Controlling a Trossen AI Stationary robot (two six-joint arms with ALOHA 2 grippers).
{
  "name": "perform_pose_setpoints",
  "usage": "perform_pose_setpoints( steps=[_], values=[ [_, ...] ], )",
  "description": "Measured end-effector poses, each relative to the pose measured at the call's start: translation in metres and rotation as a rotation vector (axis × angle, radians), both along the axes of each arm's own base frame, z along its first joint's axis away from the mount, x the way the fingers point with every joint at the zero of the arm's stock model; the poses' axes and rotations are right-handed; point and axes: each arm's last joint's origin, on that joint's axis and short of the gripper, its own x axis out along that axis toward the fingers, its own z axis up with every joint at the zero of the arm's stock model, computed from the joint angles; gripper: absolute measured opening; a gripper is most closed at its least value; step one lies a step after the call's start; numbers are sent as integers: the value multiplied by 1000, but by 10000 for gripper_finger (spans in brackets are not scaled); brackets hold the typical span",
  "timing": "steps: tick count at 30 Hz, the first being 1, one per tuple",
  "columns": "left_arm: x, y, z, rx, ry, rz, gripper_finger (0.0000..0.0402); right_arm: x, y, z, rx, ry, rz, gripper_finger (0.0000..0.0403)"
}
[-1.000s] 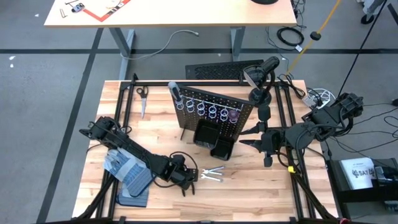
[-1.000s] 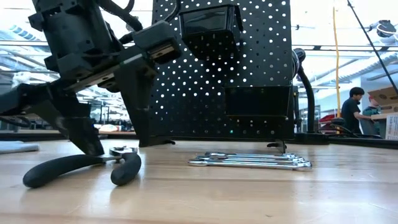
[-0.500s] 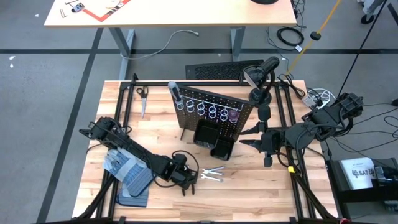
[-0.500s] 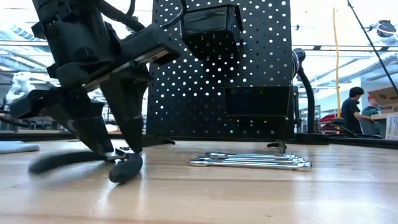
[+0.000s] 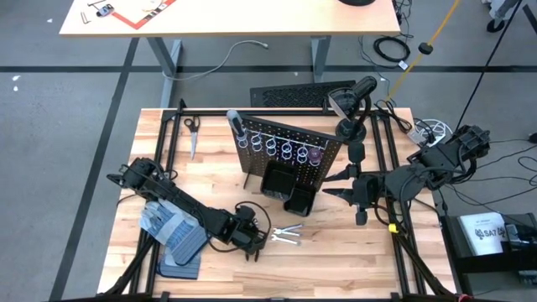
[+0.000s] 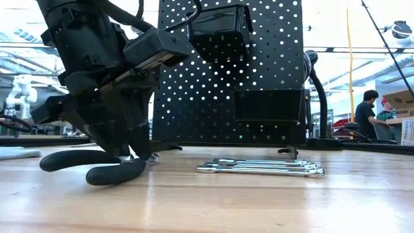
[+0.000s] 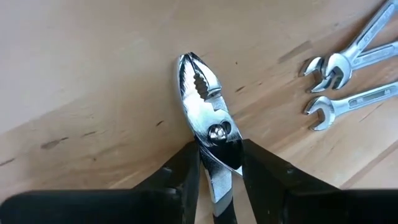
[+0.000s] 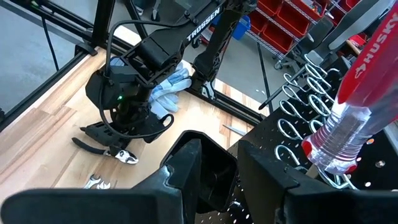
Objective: Hang tools onto peg board
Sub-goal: Hang the black pliers on the black peg board
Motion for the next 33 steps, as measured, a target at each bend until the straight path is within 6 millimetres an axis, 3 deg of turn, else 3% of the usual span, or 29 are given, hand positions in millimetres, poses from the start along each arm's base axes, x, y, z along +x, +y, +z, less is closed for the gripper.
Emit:
perform_pose_setpoints(
  steps=[5,13,21,30,33],
  values=[
    [3,0,0,27,-29,-33,93,0,0,1,5,-11,1,100],
    [4,-1,2,83,-41,-90,8,0,0,1,6,-14,0,100],
    [3,0,10,107,-62,-106,4,1,0,1,5,-16,-3,100],
    [-1,6,40,180,-173,-63,6,0,0,1,5,-15,-4,100],
    [1,6,45,183,-216,-49,23,0,0,1,4,-16,-4,100]
  ],
)
